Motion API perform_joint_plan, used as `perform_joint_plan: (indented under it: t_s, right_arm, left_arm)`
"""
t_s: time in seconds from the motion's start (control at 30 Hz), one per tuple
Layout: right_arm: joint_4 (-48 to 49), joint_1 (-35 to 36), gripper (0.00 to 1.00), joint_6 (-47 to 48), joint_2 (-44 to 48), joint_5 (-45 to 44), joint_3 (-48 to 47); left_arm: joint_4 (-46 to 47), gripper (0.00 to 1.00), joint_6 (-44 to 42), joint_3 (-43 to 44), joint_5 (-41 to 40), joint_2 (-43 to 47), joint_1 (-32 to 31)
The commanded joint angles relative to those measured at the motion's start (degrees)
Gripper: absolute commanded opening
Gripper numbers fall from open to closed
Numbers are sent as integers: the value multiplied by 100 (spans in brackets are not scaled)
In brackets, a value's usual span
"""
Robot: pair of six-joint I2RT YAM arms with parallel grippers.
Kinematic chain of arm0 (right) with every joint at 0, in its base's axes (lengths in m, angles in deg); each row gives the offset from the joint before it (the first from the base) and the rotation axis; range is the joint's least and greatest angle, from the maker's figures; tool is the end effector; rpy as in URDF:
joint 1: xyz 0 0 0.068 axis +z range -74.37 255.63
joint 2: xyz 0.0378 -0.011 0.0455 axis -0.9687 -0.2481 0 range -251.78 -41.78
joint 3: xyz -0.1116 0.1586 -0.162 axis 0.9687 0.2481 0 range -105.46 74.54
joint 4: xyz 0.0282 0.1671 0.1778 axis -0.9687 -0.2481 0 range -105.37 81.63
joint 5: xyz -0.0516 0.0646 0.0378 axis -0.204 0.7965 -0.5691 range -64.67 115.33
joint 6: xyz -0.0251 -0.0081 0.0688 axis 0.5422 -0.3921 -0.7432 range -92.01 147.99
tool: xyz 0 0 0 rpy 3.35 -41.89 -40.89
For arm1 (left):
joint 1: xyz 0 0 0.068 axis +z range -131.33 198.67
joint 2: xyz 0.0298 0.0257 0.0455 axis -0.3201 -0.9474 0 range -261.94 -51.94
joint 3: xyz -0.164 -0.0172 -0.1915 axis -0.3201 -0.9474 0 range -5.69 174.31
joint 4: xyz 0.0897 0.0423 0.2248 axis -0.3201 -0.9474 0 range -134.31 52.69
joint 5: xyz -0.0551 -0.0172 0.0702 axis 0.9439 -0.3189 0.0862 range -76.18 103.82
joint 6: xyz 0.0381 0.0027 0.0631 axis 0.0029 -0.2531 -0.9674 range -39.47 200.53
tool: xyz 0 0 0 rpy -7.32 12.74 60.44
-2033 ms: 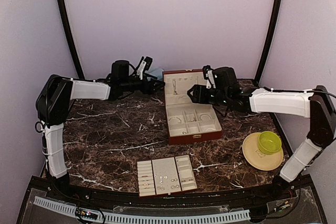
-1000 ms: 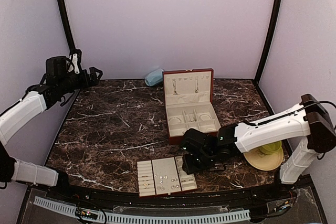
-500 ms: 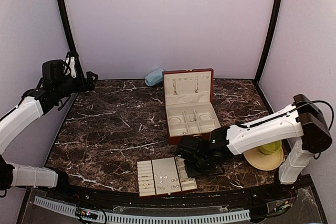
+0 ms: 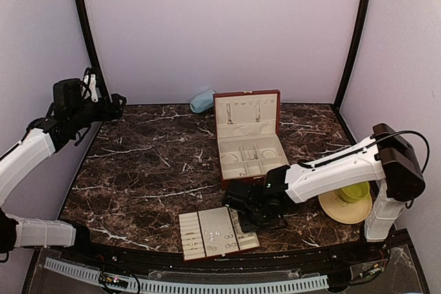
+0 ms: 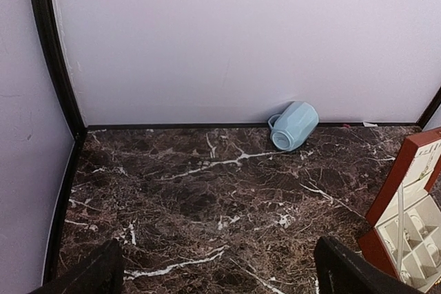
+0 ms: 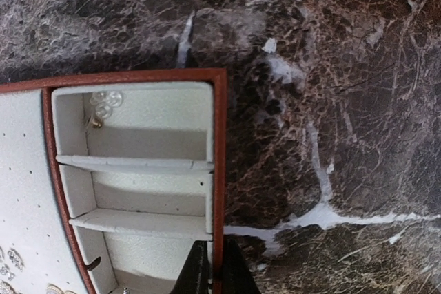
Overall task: Organize the mixed jewelry
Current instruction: Pick up the compartment layer from the center of the board, then place the compartment layer in the jewelry box.
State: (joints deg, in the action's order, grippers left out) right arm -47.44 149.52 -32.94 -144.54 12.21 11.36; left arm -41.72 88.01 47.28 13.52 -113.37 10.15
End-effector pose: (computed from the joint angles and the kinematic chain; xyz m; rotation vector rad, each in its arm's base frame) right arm 0.1006 0.2978 0.1203 -0.2892 2.8372 0.1357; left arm 0.2674 -0.0397 0.3226 0.0125 1.7994 -0.1951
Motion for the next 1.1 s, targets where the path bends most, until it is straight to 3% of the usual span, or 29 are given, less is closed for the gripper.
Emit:
perform_joint_plan:
  t_s: [0.0,0.4,0.57,1.07]
  right_arm:
    - [-301,55,3,-52,150,-194,-162]
    - [-899,26,0,-183,1230,138,-252]
    - [-1053,-325,0,99,1592,134,-335]
    - [-1044,-3395,0,3569,1748,137,-936]
  left_arm:
    - [64,99,-67,-103,-67,162,25]
    - [82,99,-37,-130,-41,171,25]
    - [86,99,-33,-136,-36,158,25]
    - [80,99,-37,-152,0,248,25]
